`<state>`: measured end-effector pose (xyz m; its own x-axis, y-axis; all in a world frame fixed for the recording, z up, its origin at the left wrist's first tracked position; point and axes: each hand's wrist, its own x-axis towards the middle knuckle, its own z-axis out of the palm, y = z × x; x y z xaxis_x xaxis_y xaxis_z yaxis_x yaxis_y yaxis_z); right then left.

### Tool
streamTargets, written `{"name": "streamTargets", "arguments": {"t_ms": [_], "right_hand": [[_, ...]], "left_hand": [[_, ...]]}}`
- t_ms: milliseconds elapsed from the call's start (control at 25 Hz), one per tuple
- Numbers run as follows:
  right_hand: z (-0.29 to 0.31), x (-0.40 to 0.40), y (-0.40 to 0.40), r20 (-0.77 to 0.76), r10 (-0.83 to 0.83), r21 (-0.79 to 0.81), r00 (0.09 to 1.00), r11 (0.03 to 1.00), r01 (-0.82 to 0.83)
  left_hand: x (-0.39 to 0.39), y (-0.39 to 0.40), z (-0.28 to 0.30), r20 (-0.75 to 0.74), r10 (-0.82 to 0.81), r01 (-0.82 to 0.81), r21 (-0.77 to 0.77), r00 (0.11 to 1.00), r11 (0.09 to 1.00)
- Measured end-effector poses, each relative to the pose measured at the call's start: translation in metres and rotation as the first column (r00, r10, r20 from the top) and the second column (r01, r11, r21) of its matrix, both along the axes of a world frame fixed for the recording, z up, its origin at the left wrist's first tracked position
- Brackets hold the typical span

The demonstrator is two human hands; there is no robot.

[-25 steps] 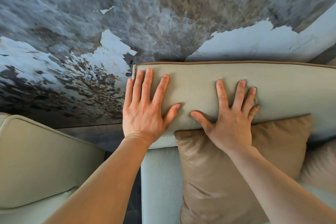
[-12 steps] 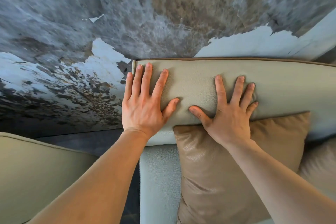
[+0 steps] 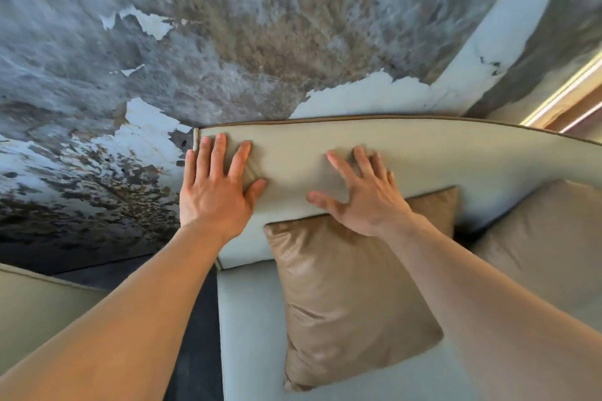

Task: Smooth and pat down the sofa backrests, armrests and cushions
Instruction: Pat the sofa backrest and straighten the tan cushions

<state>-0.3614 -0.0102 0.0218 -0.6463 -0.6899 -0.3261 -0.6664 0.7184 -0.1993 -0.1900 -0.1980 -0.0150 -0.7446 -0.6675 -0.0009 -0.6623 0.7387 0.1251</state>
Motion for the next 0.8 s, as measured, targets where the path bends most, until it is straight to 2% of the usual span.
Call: {"name": "streamTargets", "arguments": {"t_ms": [80, 240, 360, 480, 600, 720, 800], "right_hand": [[0.017, 0.011, 0.031, 0.003, 0.022, 0.023, 1.000, 0.999, -0.022], [0.045, 0.018, 0.104, 0.007, -0.030, 0.043, 1.000, 0.999, 0.029], [0.086, 0.000, 0.172, -0.034, -0.104, 0.030, 0.994, 0.994, 0.105], [0.127, -0.026, 0.239, -0.090, -0.203, 0.014, 0.975, 0.979, 0.205], [0.151, -0.056, 0.290, -0.153, -0.268, -0.054, 0.951, 0.963, 0.263], [0.155, -0.098, 0.334, -0.150, -0.310, -0.135, 0.939, 0.947, 0.291], [0.145, -0.133, 0.359, -0.150, -0.304, -0.135, 0.941, 0.949, 0.285]], "left_hand": [[-0.002, 0.005, 0.023, 0.121, 0.019, -0.021, 0.017, 0.992, 1.000], [0.009, 0.040, 0.052, 0.144, 0.011, -0.022, 0.079, 0.989, 0.997], [-0.002, 0.092, 0.079, 0.187, -0.065, 0.038, 0.147, 0.980, 0.988], [-0.042, 0.151, 0.111, 0.100, -0.166, 0.145, 0.189, 0.981, 0.971], [-0.085, 0.208, 0.136, 0.028, -0.244, 0.238, 0.144, 0.969, 0.961], [-0.133, 0.265, 0.149, -0.030, -0.281, 0.282, 0.088, 0.959, 0.955], [-0.168, 0.300, 0.145, -0.070, -0.264, 0.268, 0.061, 0.962, 0.961]]}}
